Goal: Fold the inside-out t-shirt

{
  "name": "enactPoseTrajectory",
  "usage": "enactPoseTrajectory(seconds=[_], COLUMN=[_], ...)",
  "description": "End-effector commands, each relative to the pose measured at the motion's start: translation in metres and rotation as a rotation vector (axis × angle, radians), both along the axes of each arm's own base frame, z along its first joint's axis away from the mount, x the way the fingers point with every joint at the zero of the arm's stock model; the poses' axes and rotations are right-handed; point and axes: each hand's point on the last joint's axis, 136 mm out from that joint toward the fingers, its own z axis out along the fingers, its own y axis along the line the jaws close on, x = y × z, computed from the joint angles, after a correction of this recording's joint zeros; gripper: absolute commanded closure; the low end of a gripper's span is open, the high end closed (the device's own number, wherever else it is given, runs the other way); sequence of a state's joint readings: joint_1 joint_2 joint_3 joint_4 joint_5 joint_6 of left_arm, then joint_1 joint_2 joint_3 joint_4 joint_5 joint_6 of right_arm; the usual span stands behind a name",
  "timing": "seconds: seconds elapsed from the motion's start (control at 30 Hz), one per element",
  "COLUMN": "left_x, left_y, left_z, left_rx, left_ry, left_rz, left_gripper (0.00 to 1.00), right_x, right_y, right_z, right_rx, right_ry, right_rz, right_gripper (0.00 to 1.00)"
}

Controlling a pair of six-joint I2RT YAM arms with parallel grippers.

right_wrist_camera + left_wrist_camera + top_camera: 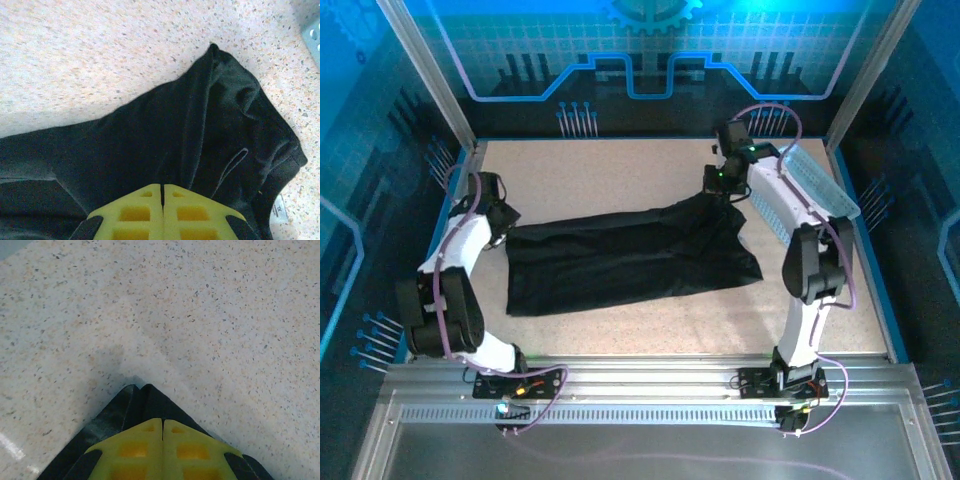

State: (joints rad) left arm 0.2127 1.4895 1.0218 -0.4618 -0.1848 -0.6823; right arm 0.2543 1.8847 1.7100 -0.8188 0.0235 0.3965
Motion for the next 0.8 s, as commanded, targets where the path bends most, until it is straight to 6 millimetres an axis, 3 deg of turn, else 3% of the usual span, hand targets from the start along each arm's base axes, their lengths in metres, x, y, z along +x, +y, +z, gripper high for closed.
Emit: enactPoseTrajectory(seconds=[0.0,0.13,0.4,0.53,0.77], left_x=[-0.013,-0.034,-0.077,-0.098,-0.125], left_y=[-0.005,-0.014,-0.008,-0.003,-0.012], left_z=[0.002,-0.007,-0.01,-0.016,-0.04], left_rx=[-0.032,-0.055,-0.002,0.029,-0.037], left_ry=[-0.041,-0.047,-0.048,-0.033,-0.003], left_rz=[0.015,0.003,0.071,0.127,0.184], left_gripper=[1.0,1.0,1.0,1.0,1.0], right_x=[-0.014,-0.047,-0.104,-0.128,-0.168], right_y=[-0.008,-0.02,-0.027,-0.034,-0.048], right_z=[0.042,0.043,0.031,0.016,-0.015], right_rx=[0.046,0.053,0.08,0.071,0.059], right_ry=[-0.104,-0.112,-0.09,-0.057,-0.002], right_rz=[-0.033,-0.056,-0.055,-0.072,-0.138], right_gripper=[1.0,1.0,1.0,1.0,1.0])
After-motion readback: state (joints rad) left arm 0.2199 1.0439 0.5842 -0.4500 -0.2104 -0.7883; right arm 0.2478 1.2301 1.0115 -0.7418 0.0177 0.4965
